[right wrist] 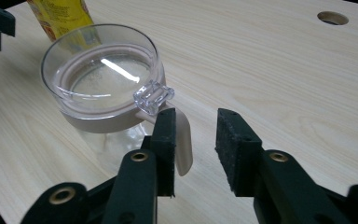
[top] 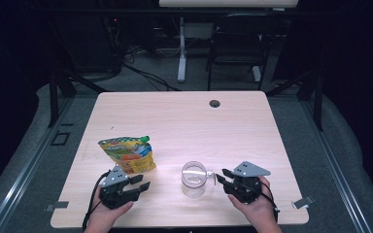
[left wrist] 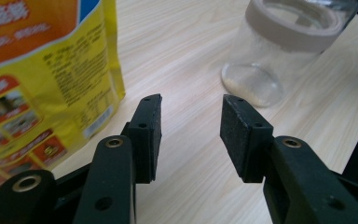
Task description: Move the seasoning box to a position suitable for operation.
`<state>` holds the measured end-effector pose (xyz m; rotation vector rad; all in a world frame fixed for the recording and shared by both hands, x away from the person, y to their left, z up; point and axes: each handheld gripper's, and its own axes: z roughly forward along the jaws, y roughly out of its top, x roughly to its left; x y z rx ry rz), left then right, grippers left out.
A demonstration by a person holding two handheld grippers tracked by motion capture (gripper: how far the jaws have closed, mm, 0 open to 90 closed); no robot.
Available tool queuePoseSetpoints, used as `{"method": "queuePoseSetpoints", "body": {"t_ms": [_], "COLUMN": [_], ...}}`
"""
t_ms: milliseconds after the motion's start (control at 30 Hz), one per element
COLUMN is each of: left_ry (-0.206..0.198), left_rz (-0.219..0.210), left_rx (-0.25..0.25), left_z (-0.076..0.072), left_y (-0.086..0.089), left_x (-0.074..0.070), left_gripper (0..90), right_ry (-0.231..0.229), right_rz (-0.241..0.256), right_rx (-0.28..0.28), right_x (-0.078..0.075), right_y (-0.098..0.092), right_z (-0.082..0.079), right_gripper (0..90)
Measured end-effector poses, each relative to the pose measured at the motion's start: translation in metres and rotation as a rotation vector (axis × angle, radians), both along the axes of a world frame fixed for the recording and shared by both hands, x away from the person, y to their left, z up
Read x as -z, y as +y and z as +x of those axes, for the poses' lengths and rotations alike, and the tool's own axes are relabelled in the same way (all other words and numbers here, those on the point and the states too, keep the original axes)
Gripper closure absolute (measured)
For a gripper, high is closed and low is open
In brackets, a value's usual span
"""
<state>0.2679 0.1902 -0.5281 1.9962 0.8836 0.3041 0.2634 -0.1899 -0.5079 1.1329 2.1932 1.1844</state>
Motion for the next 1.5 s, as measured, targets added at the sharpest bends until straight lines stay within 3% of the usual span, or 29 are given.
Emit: {"method": "queuePoseSetpoints", "body": {"t_ms": [133, 233, 367, 633, 833, 933, 967, 1067, 1133, 1233, 1500], "left_ry": [-0.028, -0.024, -0.003, 0.034, 0.023, 0.022, 0.000, -0.006, -0.006, 0.021, 0.040], "left_rz": [0.019, 0.004, -0.004, -0.036, -0.023, -0.013, 0.020, 0.028, 0.037, 0.029, 0.036], "left_rx": [0.037, 0.060, 0.073, 0.070, 0.064, 0.066, 0.073, 0.091, 0.100, 0.127, 0.150], "left_z": [0.004, 0.008, 0.016, 0.037, 0.047, 0.046, 0.042, 0.036, 0.035, 0.033, 0.032], "left_y": [-0.015, -0.023, -0.035, -0.056, -0.068, -0.071, -0.074, -0.075, -0.075, -0.076, -0.076], "left_x": [-0.003, -0.007, -0.015, -0.031, -0.040, -0.040, -0.038, -0.033, -0.030, -0.025, -0.016], "left_gripper": [58.2, 59.8, 61.7, 70.8, 80.6, 83.3, 86.6, 90.0, 90.0, 90.0, 90.0], "right_ry": [-0.007, -0.001, -0.003, 0.078, 0.114, 0.126, 0.118, 0.109, 0.112, 0.115, 0.117], "right_rz": [0.012, 0.030, 0.012, 0.019, 0.017, 0.030, 0.015, 0.004, 0.029, 0.043, 0.062], "right_rx": [-0.005, 0.003, 0.038, 0.076, 0.071, 0.067, 0.077, 0.092, 0.097, 0.103, 0.083], "right_x": [-0.008, -0.015, -0.021, -0.029, -0.033, -0.033, -0.032, -0.028, -0.025, -0.023, -0.020], "right_y": [0.003, 0.007, 0.014, 0.023, 0.031, 0.032, 0.033, 0.030, 0.028, 0.026, 0.027], "right_z": [0.000, 0.003, 0.008, 0.022, 0.023, 0.021, 0.018, 0.016, 0.016, 0.016, 0.016], "right_gripper": [68.2, 68.8, 70.2, 77.0, 80.7, 81.2, 82.5, 83.2, 83.4, 83.2, 82.4]}}
